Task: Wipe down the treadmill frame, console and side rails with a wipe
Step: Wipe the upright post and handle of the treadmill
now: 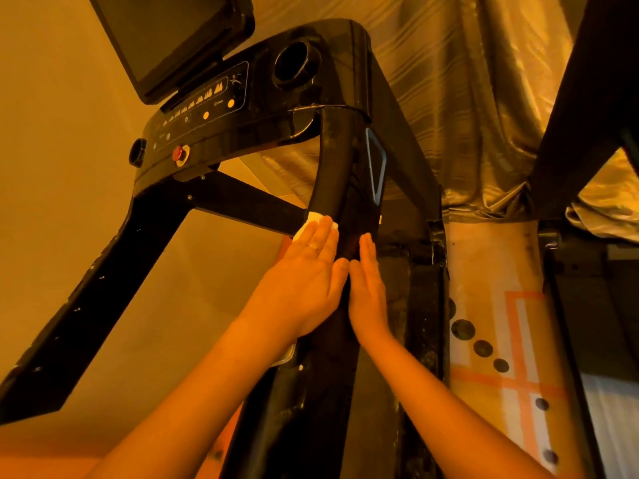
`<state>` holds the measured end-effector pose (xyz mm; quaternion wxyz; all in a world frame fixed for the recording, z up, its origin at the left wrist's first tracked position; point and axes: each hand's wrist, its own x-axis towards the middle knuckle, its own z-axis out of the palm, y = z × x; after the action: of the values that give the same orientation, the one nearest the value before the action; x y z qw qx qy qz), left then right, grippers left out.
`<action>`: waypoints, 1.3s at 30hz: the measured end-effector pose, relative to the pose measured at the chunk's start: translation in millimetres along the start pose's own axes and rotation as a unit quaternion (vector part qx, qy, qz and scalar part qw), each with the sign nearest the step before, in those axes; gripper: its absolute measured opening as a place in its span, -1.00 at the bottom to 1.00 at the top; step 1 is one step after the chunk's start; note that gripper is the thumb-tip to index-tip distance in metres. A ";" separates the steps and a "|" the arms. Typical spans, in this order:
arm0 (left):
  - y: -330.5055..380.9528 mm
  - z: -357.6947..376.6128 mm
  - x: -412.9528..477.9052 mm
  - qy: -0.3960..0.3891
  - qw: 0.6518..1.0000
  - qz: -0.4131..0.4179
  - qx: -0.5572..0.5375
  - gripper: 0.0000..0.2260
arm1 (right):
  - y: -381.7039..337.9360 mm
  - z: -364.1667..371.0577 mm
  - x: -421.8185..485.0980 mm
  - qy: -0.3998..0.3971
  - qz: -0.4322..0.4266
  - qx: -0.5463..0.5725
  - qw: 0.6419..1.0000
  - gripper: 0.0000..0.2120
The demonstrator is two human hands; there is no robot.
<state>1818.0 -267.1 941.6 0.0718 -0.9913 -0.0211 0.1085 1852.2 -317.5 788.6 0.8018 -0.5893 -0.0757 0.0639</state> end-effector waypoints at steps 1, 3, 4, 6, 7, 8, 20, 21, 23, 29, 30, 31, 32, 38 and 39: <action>1.1 -1.1 4.0 -0.002 1.000 -0.002 0.004 -0.47 | 0.0 -0.1 0.3 0.001 0.000 -0.001 1.000 -0.54; 4.5 -3.7 11.0 -0.001 1.000 -0.001 0.018 -0.47 | 0.1 -1.4 0.5 0.003 0.001 -0.001 1.000 -0.54; 5.9 -4.9 12.3 0.001 1.000 0.000 0.025 -0.47 | 0.0 -1.4 0.4 0.003 -0.001 -0.001 1.000 -0.53; 8.4 -6.1 8.0 0.002 1.000 -0.001 0.030 -0.47 | -0.5 -1.3 -0.9 0.002 -0.002 0.001 1.000 -0.53; 10.0 -5.9 2.2 0.002 1.000 -0.005 0.027 -0.47 | -0.5 -1.4 -1.6 0.002 -0.001 0.000 1.000 -0.53; 11.6 -4.4 -5.5 0.003 1.000 -0.009 0.025 -0.47 | -0.8 -1.6 -1.6 0.002 0.000 -0.003 1.000 -0.53; 15.7 2.5 -27.9 0.018 0.999 -0.009 0.043 -0.46 | 1.5 -0.7 0.3 0.003 -0.003 -0.018 1.000 -0.51; 14.6 4.9 -36.9 0.019 0.999 -0.003 0.038 -0.46 | 0.9 -0.9 -0.1 0.004 -0.002 -0.020 1.000 -0.51; 12.8 11.8 -60.1 0.024 0.999 0.007 0.030 -0.46 | -2.0 -1.8 0.4 0.004 0.002 -0.026 1.000 -0.52; 8.5 14.1 -60.5 0.019 1.000 0.002 0.003 -0.47 | -8.7 -8.8 -22.6 0.010 0.011 -0.035 0.999 -0.54; 9.8 12.5 -54.1 0.019 1.000 0.002 0.005 -0.47 | -6.6 -9.6 -31.7 0.022 0.011 -0.020 1.000 -0.55; 10.9 12.0 -49.6 0.019 1.000 0.002 0.007 -0.47 | -4.7 -9.7 -41.4 0.032 0.012 -0.004 0.999 -0.55; 11.5 12.4 -48.0 0.017 1.000 0.003 0.008 -0.47 | -2.8 -8.9 -50.9 0.033 0.014 0.006 0.999 -0.56; 10.9 21.2 -91.1 0.031 0.999 0.011 0.007 -0.48 | -4.6 9.3 -98.6 0.002 0.012 0.019 1.000 -0.56; 10.4 22.8 -97.0 0.033 0.999 0.008 0.006 -0.47 | -5.1 11.0 -102.6 0.007 0.015 0.023 1.000 -0.56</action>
<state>1718.6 -279.8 938.7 0.0770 -0.9940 -0.0101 0.0767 1749.5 -328.3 792.0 0.8148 -0.5719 -0.0598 0.0731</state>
